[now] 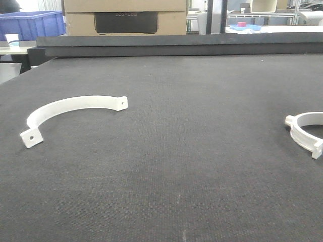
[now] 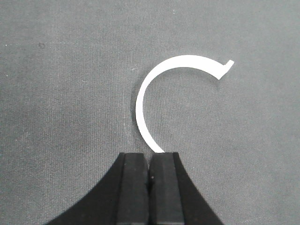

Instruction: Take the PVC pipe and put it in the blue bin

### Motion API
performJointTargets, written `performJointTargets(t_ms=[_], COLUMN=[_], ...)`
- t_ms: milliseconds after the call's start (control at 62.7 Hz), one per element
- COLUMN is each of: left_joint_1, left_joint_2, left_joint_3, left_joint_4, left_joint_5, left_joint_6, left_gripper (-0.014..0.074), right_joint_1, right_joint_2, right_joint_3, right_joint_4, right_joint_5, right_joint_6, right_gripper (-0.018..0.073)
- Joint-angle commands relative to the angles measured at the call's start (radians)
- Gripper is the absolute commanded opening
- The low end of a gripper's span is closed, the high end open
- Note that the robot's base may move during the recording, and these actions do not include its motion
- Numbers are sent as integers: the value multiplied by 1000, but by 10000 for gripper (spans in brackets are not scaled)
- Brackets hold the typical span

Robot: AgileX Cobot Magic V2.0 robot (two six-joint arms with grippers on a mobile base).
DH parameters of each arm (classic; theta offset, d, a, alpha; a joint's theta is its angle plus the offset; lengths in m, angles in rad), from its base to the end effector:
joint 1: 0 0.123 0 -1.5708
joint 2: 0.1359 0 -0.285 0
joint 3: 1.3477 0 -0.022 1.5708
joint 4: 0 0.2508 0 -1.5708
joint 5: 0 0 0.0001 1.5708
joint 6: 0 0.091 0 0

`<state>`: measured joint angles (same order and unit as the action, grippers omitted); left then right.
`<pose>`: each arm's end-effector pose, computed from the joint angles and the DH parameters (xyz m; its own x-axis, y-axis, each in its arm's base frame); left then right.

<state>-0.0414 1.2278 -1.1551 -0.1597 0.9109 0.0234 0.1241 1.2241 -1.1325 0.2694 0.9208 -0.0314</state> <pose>0.2479 -0.0217 0.3573 -0.7833 -0.0420 -0.6202 0.0615 0.9876 -0.1445 0.2417 0.0496 0.3525 -0.8083 0.0309 -0.5879 -0.1436 0.9581 0.2478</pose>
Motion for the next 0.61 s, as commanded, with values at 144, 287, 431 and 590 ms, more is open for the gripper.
performJointTargets(t_ms=[144, 287, 431, 590], left_joint_1=[0, 0, 0, 0], left_joint_2=[2, 2, 2, 2], left_joint_3=[-10, -10, -10, -10], left_joint_4=[-16, -16, -16, -19], left_joint_5=[-13, -9, -9, -6], left_joint_6=[-8, -8, -8, -8], left_gripper=[-111, -111, -111, -111], right_joint_1=[142, 179, 179, 179], right_joint_2=[161, 265, 342, 405], right_joint_3=[-68, -123, -152, -152], right_joint_4=[-56, -179, -212, -221], right_joint_5=[-24, 51, 125, 130], right_joint_6=[74, 185, 186, 192], right_gripper=[-136, -66, 37, 69])
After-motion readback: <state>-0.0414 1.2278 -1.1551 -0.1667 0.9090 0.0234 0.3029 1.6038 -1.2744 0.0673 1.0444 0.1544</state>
